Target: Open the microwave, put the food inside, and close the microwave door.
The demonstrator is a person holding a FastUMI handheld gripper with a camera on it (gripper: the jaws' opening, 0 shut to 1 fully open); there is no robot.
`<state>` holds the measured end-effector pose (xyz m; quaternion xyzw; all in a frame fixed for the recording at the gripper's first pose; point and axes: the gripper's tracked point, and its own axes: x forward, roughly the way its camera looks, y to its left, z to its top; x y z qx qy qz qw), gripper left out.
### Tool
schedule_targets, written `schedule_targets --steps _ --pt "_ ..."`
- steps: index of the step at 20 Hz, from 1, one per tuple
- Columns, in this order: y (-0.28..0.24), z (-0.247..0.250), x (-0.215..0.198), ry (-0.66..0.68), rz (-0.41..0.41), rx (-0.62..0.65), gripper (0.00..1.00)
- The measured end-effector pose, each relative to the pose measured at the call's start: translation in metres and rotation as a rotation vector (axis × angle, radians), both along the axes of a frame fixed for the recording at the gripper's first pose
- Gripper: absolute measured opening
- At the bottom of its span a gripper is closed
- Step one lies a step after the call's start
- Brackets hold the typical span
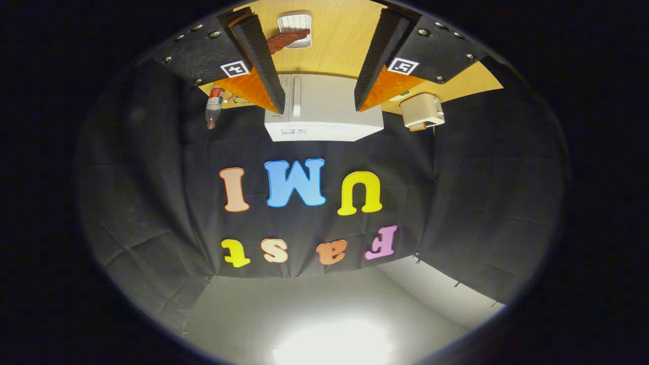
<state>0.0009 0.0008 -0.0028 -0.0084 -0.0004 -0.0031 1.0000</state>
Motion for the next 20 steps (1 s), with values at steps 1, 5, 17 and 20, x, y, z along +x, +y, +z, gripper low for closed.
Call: schedule_targets --steps 1,5,17,20 --pt "0.0 0.0 0.0 0.0 0.0 0.0 0.84" --pt "-0.003 -0.002 0.006 -0.003 -0.015 -0.008 0.83" --pt "-0.005 -0.019 0.057 0.015 -0.046 -0.056 0.84" --pt "-0.001 -0.022 0.074 0.016 -0.036 -0.061 0.84"
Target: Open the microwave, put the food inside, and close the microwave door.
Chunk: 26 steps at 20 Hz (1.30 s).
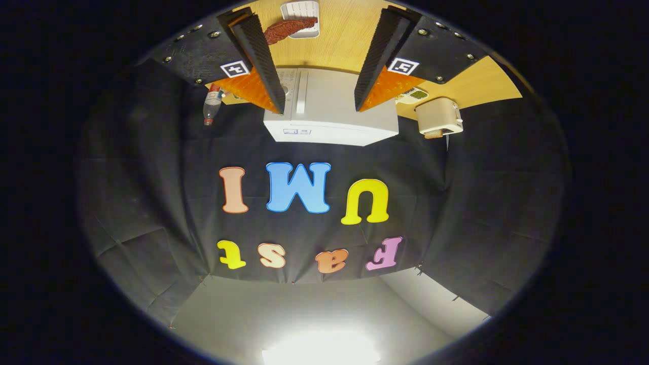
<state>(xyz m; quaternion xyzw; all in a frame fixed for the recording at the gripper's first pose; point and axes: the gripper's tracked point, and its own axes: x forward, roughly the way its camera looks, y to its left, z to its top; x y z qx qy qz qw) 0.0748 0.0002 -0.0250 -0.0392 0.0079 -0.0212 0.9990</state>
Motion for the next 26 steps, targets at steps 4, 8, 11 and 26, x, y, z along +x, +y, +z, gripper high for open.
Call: schedule_targets --steps 4,8,11,26 --pt "-0.001 -0.007 0.023 0.01 -0.009 -0.02 0.84" --pt "-0.003 -0.013 0.044 0.019 -0.018 -0.012 0.84" --pt "-0.009 -0.023 0.063 0.033 -0.024 -0.009 0.84" --pt "-0.058 -0.137 0.181 0.193 -0.075 0.044 0.84"
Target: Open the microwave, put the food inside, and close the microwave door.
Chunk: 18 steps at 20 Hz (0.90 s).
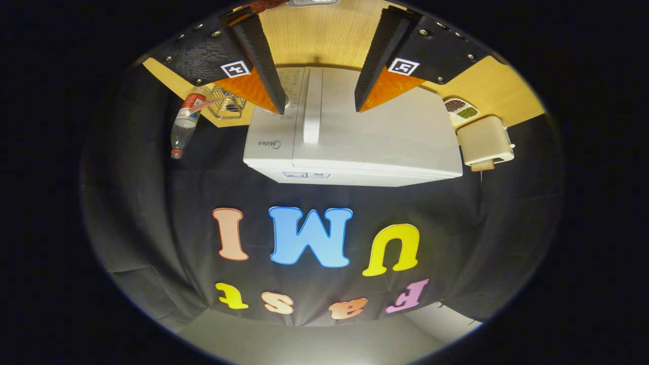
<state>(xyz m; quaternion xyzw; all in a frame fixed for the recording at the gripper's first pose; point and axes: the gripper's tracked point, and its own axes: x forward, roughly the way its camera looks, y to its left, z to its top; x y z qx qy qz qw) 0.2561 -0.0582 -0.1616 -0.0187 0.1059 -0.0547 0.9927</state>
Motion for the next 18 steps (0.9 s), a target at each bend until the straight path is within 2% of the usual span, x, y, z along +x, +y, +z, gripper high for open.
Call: schedule_targets --steps 4,7,9,10,11,13,16,17,18 --pt "-0.016 -0.018 0.028 0.012 -0.037 0.012 0.84" --pt "-0.019 -0.033 0.046 0.039 -0.041 0.018 0.72" --pt "-0.02 -0.042 0.056 0.057 -0.042 0.017 0.72" --pt "-0.023 -0.047 0.06 0.067 -0.049 0.019 0.65" --pt "-0.026 -0.05 0.062 0.07 -0.056 0.033 0.49" --pt "-0.023 -0.056 0.066 0.078 -0.058 0.074 0.31" --pt "-0.024 -0.055 0.067 0.062 -0.068 0.023 0.3" --pt "-0.025 -0.054 0.067 0.063 -0.067 0.017 0.25" --pt "-0.024 -0.054 0.066 0.063 -0.069 0.032 0.25"
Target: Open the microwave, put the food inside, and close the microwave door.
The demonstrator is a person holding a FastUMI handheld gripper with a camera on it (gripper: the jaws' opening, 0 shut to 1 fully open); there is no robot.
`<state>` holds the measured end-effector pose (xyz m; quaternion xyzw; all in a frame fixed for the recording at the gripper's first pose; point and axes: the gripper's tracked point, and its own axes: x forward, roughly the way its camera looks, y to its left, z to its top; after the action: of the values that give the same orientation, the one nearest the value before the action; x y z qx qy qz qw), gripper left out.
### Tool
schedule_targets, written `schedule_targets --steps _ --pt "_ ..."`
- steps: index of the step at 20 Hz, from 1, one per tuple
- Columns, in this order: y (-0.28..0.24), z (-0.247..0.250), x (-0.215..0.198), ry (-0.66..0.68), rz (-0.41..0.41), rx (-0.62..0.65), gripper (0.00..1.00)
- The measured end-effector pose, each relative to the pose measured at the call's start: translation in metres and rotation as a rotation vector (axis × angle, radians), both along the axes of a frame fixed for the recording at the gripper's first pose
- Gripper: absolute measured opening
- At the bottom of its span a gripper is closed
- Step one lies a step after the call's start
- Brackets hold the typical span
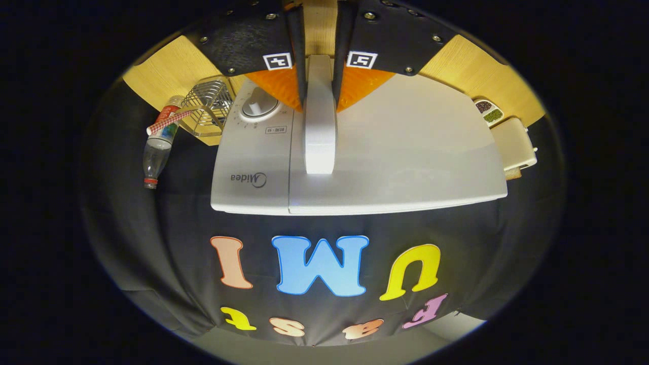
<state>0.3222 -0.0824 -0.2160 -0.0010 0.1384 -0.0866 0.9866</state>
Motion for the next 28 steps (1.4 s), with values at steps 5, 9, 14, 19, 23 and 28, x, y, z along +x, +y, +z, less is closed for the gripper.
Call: schedule_targets --steps 5,9,14,19,23,28 --pt "0.003 -0.003 -0.007 0.016 -0.022 0.048 0.13" --pt "0.024 0.002 -0.051 -0.013 0.001 0.035 0.13" --pt "0.068 0.004 -0.109 -0.009 0.099 0.102 0.13" --pt "0.13 0.006 -0.159 -0.026 0.203 0.13 0.12" --pt "0.18 0.007 -0.188 -0.037 0.265 0.122 0.12" --pt "0.237 0.006 -0.208 -0.073 0.246 0.091 0.12"
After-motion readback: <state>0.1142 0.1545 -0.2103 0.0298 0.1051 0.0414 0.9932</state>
